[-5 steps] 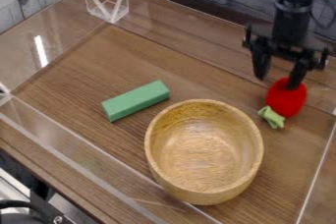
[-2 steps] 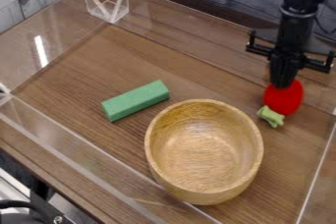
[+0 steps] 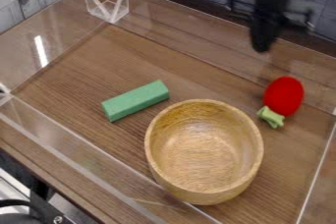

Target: Move the red fruit to the left

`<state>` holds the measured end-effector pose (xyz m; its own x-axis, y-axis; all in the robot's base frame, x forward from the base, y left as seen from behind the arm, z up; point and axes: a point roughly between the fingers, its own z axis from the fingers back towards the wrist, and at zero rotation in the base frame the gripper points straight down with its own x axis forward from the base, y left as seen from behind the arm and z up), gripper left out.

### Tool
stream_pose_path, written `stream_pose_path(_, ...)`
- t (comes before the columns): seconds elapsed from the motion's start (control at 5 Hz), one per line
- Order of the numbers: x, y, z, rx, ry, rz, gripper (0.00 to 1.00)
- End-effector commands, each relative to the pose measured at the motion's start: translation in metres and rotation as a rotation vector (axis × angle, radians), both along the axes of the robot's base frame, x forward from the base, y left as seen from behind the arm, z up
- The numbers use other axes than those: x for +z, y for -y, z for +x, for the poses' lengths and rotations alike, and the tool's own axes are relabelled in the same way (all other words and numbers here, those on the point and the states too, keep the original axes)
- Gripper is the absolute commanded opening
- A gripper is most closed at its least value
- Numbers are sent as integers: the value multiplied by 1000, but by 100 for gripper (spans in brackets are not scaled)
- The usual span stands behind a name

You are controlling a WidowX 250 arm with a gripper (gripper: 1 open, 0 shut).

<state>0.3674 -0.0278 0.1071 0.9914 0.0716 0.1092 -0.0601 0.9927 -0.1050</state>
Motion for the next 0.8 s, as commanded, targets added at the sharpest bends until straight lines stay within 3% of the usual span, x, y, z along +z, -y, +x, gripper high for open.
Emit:
stream_pose_path(0.0,18,36,8,-13,93,0,100)
stream_pose_path(0.2,-2,66,8,-7,72,10,100)
stream_pose_path(0.4,-13,63,2,-86,56,22,100)
stream_pose_path(0.6,-28,73,8,-108,47,32,100)
